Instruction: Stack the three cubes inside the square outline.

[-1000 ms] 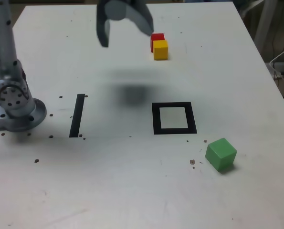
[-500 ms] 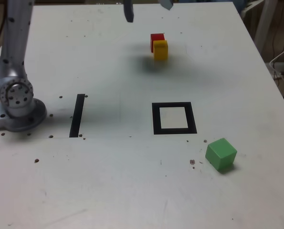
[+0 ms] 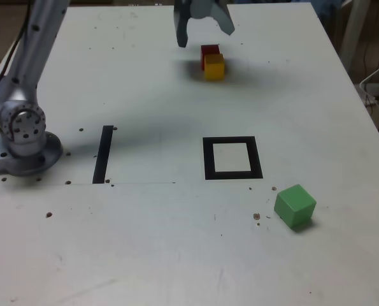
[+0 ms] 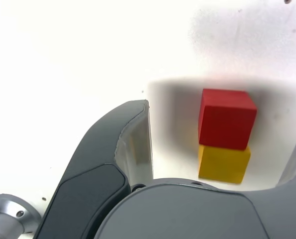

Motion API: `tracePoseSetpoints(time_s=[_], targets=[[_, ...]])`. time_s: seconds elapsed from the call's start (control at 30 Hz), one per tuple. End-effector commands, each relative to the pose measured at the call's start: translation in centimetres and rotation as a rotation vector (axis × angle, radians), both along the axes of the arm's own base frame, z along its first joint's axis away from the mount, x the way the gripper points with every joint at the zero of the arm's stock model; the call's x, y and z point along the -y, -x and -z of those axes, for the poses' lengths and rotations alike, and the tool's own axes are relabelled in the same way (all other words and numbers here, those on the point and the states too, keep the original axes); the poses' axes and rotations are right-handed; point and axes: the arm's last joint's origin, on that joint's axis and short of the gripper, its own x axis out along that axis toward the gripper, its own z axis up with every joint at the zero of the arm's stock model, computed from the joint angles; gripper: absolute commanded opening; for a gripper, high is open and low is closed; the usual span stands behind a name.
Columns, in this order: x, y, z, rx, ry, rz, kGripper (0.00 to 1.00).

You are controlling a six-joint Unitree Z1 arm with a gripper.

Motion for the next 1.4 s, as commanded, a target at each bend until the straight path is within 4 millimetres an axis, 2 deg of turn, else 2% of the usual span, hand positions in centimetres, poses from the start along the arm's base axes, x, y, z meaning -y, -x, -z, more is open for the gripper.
tracePoseSetpoints(time_s=[0.0, 0.4, 0.9, 1.37], targets=[[-0.3, -0.4, 0.9, -0.005, 0.007, 0.001, 0.97], [-0.9, -1.1, 2.9, -0.012, 0.004, 0.003, 0.95], [-1.3, -1.5, 3.8, -0.001, -0.009, -0.001, 0.82], [-1.5, -1.7, 3.8, 0.029, -0.010, -0.009, 0.53]])
